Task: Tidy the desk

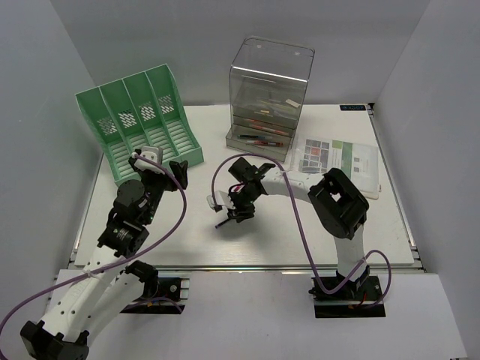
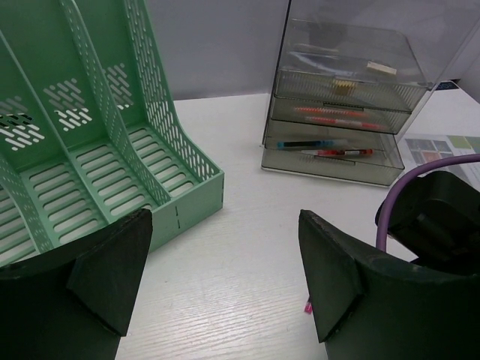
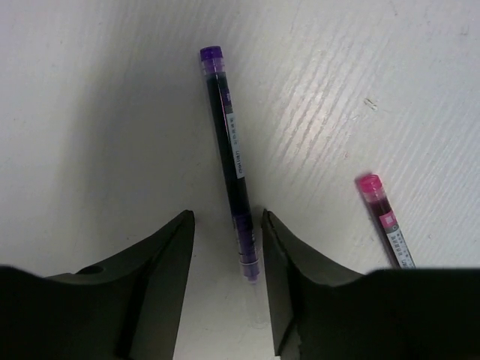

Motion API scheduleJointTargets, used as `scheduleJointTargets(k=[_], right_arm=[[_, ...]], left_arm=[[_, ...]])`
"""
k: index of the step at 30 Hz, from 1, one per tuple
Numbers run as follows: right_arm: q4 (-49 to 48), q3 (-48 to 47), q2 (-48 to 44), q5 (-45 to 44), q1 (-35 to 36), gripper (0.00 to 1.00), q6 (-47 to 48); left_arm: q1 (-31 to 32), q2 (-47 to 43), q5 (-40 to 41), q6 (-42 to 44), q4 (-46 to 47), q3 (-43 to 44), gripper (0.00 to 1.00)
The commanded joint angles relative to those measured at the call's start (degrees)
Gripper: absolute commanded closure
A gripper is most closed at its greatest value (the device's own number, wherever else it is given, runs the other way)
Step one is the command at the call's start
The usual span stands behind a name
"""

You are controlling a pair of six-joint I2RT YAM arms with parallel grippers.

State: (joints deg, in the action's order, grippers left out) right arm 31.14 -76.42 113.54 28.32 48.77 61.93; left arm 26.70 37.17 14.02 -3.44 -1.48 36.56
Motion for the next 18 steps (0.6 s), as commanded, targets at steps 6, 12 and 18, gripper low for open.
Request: scheduleJointTargets(k=[6, 12, 18], right_arm=[[-0.9, 2.32, 0.55, -8.09, 0.09, 0.81, -1.55], [3.3, 2.43, -3.84, -7.32, -2.01, 1.0, -4.36], [6.39, -3.46, -11.31, -7.65, -6.76, 1.0, -8.66]], left_arm=[[-0.16, -0.78, 1.89, 0.28, 0.24, -0.17, 0.12], [-0.16, -1.13, 1.1, 0.37, 0.51, -0.34, 0.14], [-0.16, -2.01, 0.57, 0.8, 1.04, -0.87, 0.15]])
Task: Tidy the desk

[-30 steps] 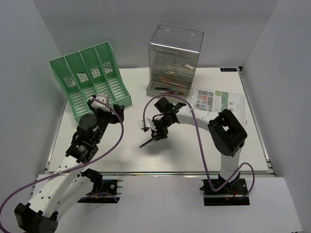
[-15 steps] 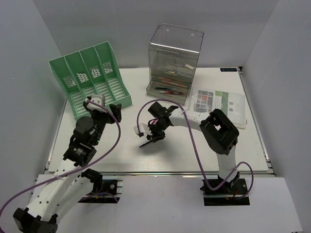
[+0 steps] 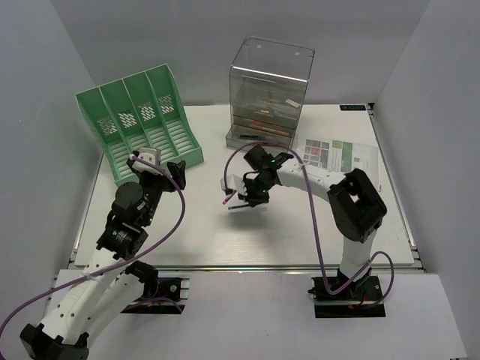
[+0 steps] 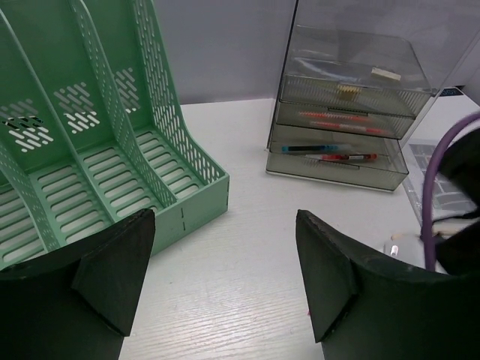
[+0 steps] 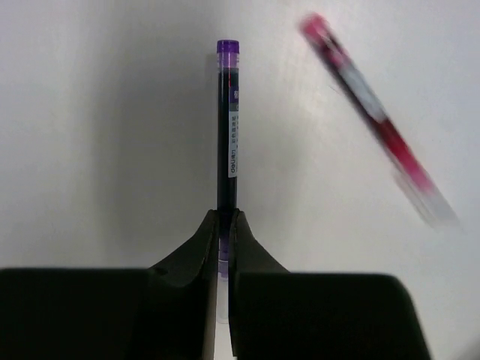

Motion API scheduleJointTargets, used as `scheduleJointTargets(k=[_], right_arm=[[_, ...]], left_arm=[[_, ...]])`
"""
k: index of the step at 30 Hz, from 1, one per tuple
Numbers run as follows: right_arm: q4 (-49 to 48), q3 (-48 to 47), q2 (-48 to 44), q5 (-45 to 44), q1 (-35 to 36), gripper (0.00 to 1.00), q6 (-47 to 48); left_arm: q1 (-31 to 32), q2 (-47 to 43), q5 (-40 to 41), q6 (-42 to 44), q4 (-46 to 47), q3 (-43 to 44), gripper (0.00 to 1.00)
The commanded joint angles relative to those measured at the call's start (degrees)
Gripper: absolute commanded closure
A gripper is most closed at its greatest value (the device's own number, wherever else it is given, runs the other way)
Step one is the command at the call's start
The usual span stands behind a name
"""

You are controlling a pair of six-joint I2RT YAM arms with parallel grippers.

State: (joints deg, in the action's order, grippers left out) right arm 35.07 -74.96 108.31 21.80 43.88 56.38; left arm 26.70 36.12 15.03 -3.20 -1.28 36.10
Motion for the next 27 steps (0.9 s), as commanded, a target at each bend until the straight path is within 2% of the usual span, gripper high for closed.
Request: scheduleJointTargets(k=[1, 6, 9, 13, 19, 23, 27], right_arm=[[1.07, -6.76, -6.62, -4.28, -2.91, 1.0, -5.55], [-7.28, -9.33, -7.5, -16.84, -7.39, 1.0, -10.49], [-12.38, -11.69, -4.7, -24.83, -9.51, 1.0, -10.77], [-17.56, -18.79, 1.36, -30.23, -12.32, 1.0, -9.19], [-21.09, -26.81, 9.1, -32.88, -14.25, 1.0, -8.22], [-23.02, -27.61, 11.57, -30.6, -15.49, 1.0, -9.01], [-23.73, -27.35, 13.24, -28.4, -16.37, 0.95, -9.27]], left_arm=[[-0.16, -1.05, -0.52, 0.57, 0.84, -0.5, 0.15], [-0.16, -0.26, -1.75, 0.83, 0.84, -0.41, 0.16], [-0.16, 0.97, -5.08, 1.71, 0.84, -0.33, 0.17], [-0.16, 3.51, -10.36, 2.85, 0.75, 0.2, 0.18], [-0.16, 4.92, -12.48, 3.11, 0.66, 0.38, 0.19], [-0.16, 5.63, -14.14, 3.11, 0.75, 0.12, 0.19], [-0.16, 7.38, -19.5, 5.57, 2.58, 0.03, 0.19]])
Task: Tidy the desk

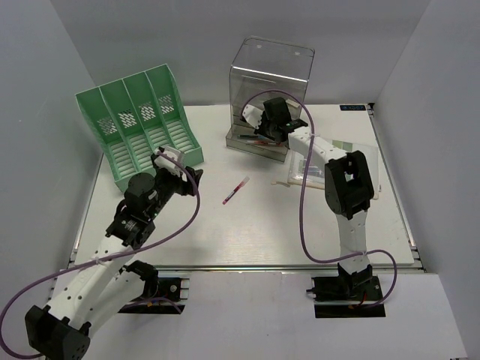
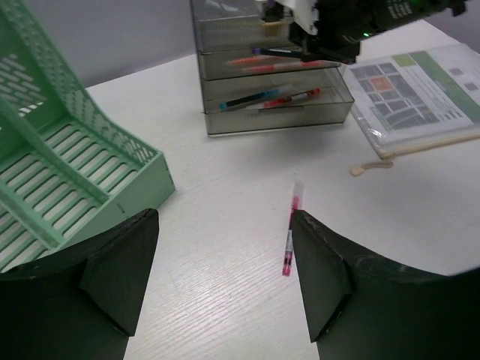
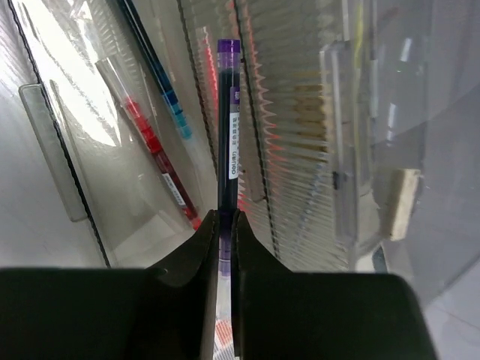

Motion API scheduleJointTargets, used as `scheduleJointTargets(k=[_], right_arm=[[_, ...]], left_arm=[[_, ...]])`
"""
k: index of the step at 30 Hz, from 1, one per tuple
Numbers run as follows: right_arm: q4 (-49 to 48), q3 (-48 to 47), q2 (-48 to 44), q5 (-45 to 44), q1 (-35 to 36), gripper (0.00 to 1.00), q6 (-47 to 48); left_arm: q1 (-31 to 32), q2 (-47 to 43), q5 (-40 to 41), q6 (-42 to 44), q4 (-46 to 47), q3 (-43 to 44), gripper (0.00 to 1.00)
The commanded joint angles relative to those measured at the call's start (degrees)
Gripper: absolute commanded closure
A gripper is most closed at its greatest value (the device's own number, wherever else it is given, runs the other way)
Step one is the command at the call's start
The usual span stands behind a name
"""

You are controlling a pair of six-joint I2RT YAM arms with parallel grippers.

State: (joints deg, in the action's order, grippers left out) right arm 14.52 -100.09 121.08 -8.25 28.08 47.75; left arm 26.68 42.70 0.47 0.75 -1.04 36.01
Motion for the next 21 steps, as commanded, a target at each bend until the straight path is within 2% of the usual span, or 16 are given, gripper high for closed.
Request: scheduleJointTargets(k=[1, 2, 6, 7, 12, 15, 16, 17, 18, 19, 21], right_arm=[[-3.45, -1.86, 0.56, 1.83, -0.48, 0.92, -0.72], [-3.54, -1.6, 0.74, 2.36, -0.48, 0.9, -0.81], [-3.45, -0.98, 1.79, 2.28, -0.65, 0.7, -0.81], [-3.19, -0.98, 1.79, 2.27, -0.57, 0.68, -0.99], [-2.4, 0.33, -0.31, 4.65, -1.09, 0.64, -2.57], [-0.56, 0.87, -2.76, 6.31, -1.44, 0.69, -5.2], [0.93, 0.78, -3.99, 12.06, -1.71, 0.73, -9.47], [5.38, 0.86, -7.66, 16.9, -1.97, 0.88, -12.12], [8.39, 1.39, -9.7, 23.56, -3.19, 0.94, -14.67], [11.11, 2.35, -11.72, 39.99, -3.99, 0.98, -16.7], [16.58, 8.4, -18.4, 53.28, -5.83, 1.0, -21.28]], left_arm=[[-0.13, 1.85, -7.39, 1.79, 2.53, 0.11, 0.19], [-0.13, 2.38, -8.54, 1.79, 2.62, 0.2, 0.19], [-0.13, 5.11, -13.03, 2.67, 2.62, 0.55, 0.19], [-0.13, 5.64, -13.73, 2.67, 2.88, 0.47, 0.19], [1.0, 8.89, -18.31, 3.46, 4.47, -0.68, 0.24], [1.01, 12.05, -19.89, 3.64, 4.99, -0.5, 0.28], [1.01, 12.84, -20.68, 3.64, 5.34, -0.85, 0.3], [1.53, 14.68, -22.51, 3.73, 5.95, -1.11, 0.32], [1.54, 15.56, -23.23, 4.08, 6.83, -1.29, 0.35], [2.23, 16.62, -23.49, 4.17, 7.36, -1.55, 0.4], [3.03, 20.31, -23.24, 4.26, 7.46, -1.12, 0.46]])
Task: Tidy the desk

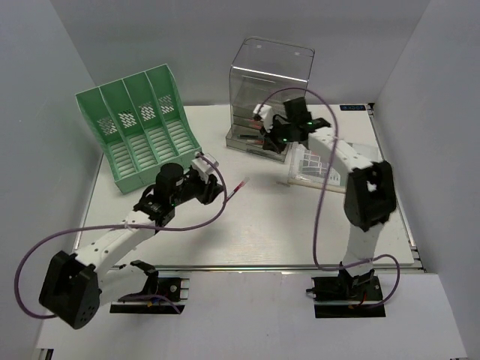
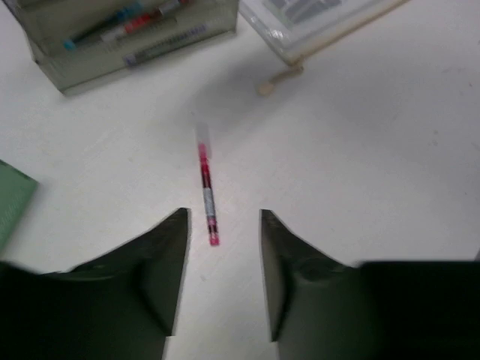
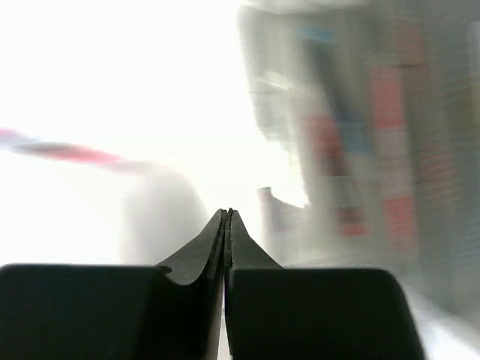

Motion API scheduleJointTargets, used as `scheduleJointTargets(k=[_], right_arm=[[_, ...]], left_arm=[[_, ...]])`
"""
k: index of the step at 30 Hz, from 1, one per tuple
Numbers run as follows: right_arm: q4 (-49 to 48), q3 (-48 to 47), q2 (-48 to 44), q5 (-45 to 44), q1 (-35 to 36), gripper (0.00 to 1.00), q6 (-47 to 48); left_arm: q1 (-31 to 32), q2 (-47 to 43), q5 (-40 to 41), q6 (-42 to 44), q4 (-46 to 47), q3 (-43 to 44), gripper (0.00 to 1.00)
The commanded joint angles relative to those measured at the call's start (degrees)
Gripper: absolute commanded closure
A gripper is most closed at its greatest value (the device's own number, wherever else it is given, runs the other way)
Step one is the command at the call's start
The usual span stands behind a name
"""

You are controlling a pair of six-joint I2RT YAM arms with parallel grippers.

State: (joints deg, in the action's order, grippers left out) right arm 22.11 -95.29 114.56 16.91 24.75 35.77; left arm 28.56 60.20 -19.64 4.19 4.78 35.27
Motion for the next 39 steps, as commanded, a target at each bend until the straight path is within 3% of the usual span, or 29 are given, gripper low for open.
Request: scheduleJointTargets(k=[1, 3, 4, 5, 6, 8, 10, 11, 14, 24, 36, 39], right_arm=[[10.05, 6.05, -13.99, 34.45, -2.69, 1.0, -10.97], [8.32, 15.33, -21.81, 38.01, -3.39, 0.99, -15.71], [6.3, 18.79, -24.8, 38.63, -3.83, 0.9, -17.21], [1.58, 25.69, -31.09, 38.38, -4.1, 0.71, -19.23], [-0.03, 28.81, -34.29, 38.03, -4.53, 0.63, -19.25], [-1.71, 35.22, -42.18, 37.15, -5.68, 0.49, -16.71], [-3.81, 39.19, -48.52, 34.78, -6.9, 0.46, -16.43], [-5.83, 41.47, -50.3, 34.25, -7.35, 0.46, -17.04], [-11.47, 48.61, -55.31, 35.04, -10.77, 0.47, -18.37], [-10.95, 49.85, -59.54, 38.9, -16.75, 0.49, -17.31], [-10.77, 50.02, -60.86, 39.78, -19.57, 0.5, -16.87], [-10.68, 50.11, -60.95, 40.13, -20.09, 0.51, -16.87]], left_arm=[[2.02, 4.2, -2.26, 0.48, 1.12, 1.02, 0.53], [3.6, 9.54, 0.55, -0.31, -2.73, 3.74, 0.58], [4.22, 11.32, 1.96, -1.1, -4.06, 5.24, 0.61], [5.45, 13.25, 4.76, -2.15, -7.29, 8.04, 0.62], [6.07, 16.75, 6.61, -3.03, -8.46, 9.19, 0.62], [7.91, 20.02, 10.99, -5.22, -11.35, 12.53, 0.56], [9.14, 24.14, 13.65, -5.68, -12.68, 14.47, 0.5], [9.76, 25.47, 15.14, -6.2, -13.64, 16.57, 0.43], [11.43, 30.57, 18.75, -6.21, -15.58, 21.75, 0.37], [13.1, 46.49, 28.77, -4.36, -24.11, 37.5, 0.35], [13.1, 54.93, 28.34, -2.78, -30.0, 45.33, 0.48], [12.58, 54.93, 28.43, -2.6, -30.53, 44.63, 0.6]])
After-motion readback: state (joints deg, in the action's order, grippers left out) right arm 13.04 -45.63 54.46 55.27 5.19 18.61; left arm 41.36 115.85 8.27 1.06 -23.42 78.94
